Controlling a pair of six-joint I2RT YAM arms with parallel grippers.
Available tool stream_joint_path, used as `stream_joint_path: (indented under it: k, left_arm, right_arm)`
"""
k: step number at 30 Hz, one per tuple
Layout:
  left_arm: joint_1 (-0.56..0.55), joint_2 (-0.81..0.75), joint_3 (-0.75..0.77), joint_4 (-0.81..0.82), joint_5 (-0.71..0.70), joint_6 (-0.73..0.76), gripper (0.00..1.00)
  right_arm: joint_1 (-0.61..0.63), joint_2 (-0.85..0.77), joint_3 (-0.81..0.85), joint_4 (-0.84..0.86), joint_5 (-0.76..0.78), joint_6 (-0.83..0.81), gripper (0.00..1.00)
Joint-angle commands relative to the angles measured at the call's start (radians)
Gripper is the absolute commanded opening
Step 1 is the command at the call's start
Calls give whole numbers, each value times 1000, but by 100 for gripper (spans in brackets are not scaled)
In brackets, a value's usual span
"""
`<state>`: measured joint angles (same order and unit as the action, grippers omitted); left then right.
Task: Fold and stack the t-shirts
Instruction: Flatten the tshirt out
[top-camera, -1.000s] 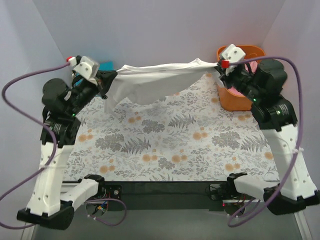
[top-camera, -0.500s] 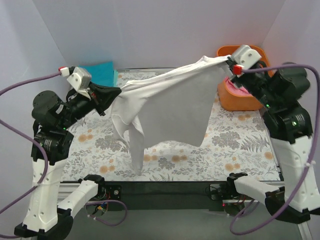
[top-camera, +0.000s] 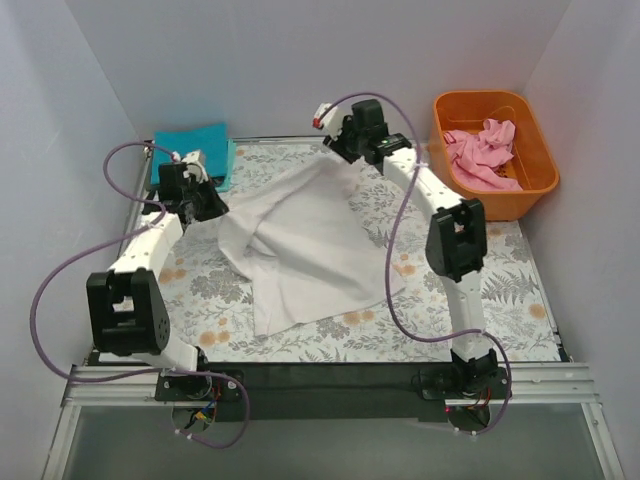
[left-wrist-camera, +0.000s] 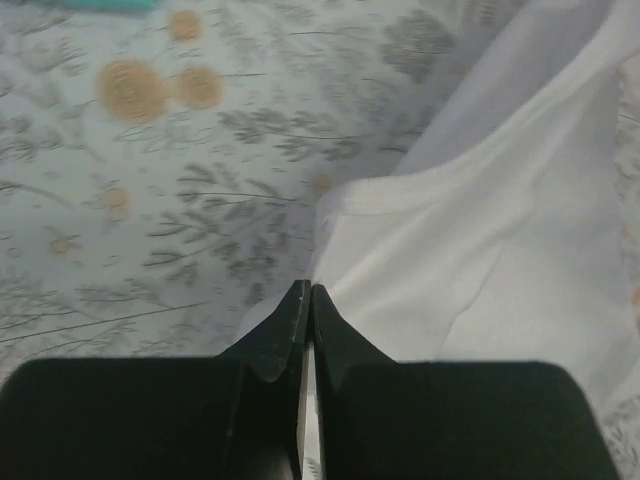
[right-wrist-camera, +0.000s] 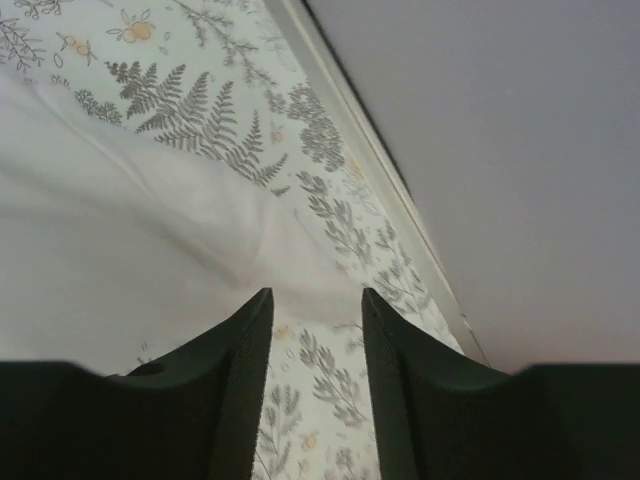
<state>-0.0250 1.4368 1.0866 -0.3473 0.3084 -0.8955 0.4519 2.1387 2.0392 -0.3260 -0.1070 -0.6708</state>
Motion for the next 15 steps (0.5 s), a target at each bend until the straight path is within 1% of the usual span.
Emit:
stream_joint_path:
  k: [1,2,3,5,6,7,8,9,10,11,12,13,14,15]
  left_arm:
    - [154,127,36,93,-26,27,6]
    - [198,161,54,94,-26,49,9]
    - [217,193,96,82,-41,61,13]
    - [269,253,125,71,-17,102,24]
    - [278,267,165,32,-11,122,31]
    - [283,270,171,22,-11,154,38]
    - [286,261,173,19,-11,177,49]
    - [287,249,161,15,-17,191,50]
    - [287,228,147,19,-17,223,50]
    - [287,188,132,24,-11,237,49]
    - [287,160,116,34,-5,244,49]
    - [287,139,86,34,14,259,49]
    - [286,120,75,27,38,300,49]
    - [286,87,64,-8,94,325,49]
  right_arm:
    - [45,76,237,-60,99,22,47]
    - [45,79,234,-83,99,34,50]
    - [44,60,193,-90,98,48,57]
    - [47,-64,84,-107,70,85,64]
    - [45,-113,-65,-111,52,95,65]
    - [47,-210,-130,-123,31,108,65]
    - [45,-255,-207,-128,-20,149,65]
    - [45,-293,-309,-140,-52,169,58]
    - [47,-343,-356,-159,-92,189,52]
    - [54,-361,-394,-180,-150,215,46]
    - [59,-370,-425,-188,-177,255,37]
    - [64,-375,-486,-192,-203,272,34]
    - [79,-370,-511,-189,-233,284,31]
    - [85,-364,-536,-189,-246,302,30]
